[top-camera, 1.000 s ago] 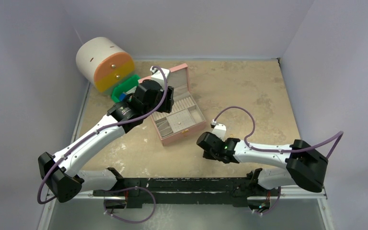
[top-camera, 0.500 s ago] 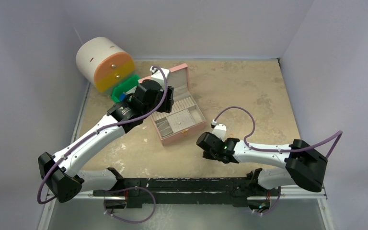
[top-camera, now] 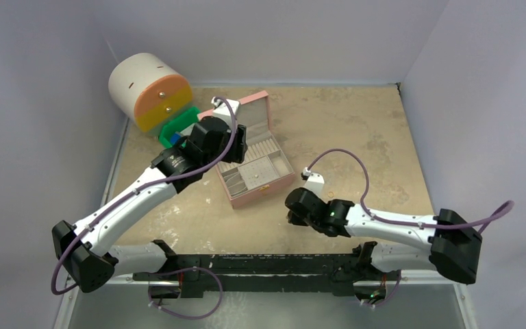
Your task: Organize the mixed jewelry
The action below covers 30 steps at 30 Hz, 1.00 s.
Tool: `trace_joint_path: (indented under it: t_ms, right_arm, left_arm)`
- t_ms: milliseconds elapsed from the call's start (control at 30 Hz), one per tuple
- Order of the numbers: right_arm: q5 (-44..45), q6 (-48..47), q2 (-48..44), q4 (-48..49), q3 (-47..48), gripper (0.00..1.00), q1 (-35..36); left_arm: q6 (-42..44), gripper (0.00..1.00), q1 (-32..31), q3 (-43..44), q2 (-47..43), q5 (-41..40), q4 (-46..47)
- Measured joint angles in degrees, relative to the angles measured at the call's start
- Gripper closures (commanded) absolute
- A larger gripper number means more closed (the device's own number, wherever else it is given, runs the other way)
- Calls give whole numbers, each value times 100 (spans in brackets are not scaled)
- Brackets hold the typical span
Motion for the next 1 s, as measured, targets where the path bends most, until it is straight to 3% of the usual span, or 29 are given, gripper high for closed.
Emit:
trace_joint_path:
  t_ms: [533, 767, 1000]
  right_arm:
    - [-466, -1906, -1919, 2194, -498, 100, 48]
    - [-898, -2632, -2262, 3268, -612, 100, 48]
    - [-1335, -3095, -2577, 4188, -619, 100, 48]
  left_arm:
    - [-1576, 43, 0, -1259, -1652, 1172, 389]
    - [-2570, 43, 0, -2201, -2096, 2131, 1298]
    - [-3731, 43, 0, -2953, -2428, 2850, 2800]
